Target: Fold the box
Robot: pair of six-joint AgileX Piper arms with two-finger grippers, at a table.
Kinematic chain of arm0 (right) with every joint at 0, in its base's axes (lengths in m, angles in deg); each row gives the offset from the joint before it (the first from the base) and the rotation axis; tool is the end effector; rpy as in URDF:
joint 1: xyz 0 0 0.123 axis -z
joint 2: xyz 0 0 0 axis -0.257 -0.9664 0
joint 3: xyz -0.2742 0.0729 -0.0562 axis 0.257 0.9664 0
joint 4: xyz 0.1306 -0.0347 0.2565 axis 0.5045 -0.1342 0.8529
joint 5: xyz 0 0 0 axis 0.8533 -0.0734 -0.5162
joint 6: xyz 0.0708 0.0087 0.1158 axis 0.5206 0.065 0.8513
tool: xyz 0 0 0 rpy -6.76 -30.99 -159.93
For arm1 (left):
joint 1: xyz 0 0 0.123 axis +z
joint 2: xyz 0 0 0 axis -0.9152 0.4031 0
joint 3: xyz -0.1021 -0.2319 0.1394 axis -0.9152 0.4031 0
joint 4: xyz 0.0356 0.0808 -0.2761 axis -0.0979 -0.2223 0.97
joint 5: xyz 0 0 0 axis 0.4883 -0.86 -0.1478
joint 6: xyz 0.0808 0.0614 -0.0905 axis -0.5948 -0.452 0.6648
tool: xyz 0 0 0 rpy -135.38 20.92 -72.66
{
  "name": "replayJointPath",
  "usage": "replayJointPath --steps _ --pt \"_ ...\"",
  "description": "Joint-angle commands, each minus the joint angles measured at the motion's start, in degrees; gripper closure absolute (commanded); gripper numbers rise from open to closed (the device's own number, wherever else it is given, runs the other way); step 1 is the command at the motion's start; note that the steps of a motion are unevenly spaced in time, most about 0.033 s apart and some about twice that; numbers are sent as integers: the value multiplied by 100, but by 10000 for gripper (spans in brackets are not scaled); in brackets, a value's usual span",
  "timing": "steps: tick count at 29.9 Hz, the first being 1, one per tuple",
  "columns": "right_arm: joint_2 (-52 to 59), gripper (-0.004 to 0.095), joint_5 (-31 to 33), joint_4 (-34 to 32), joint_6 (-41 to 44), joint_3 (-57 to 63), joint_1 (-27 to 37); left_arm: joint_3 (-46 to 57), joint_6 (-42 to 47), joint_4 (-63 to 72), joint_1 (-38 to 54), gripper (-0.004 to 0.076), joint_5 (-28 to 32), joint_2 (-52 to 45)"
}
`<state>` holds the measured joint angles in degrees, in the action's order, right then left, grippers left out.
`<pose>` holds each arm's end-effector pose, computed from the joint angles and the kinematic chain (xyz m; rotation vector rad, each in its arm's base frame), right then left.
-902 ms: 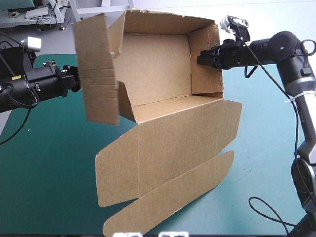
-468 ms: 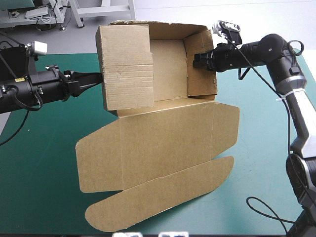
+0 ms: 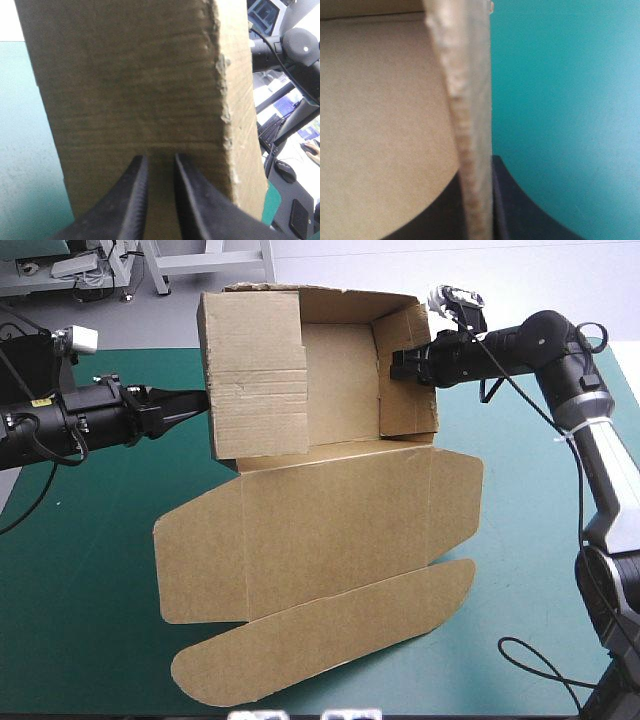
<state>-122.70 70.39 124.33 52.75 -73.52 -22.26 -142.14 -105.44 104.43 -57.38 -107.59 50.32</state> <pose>0.4574 0.1391 0.3846 -0.2815 2.2550 0.8662 0.2897 -0.0748 0.4676 0.3727 1.9525 -1.0672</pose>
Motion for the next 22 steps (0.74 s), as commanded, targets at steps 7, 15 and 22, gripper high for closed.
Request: replayJointPath --steps 7,15,22 --pt "253 922 -365 292 59 -151 2 -143 -14 449 -208 261 -285 -32" --pt "253 922 -393 209 59 -151 -61 -143 -14 358 -208 261 -161 -18" --pt "253 922 -689 -455 365 -151 -638 -143 -14 -242 -208 261 52 -18"
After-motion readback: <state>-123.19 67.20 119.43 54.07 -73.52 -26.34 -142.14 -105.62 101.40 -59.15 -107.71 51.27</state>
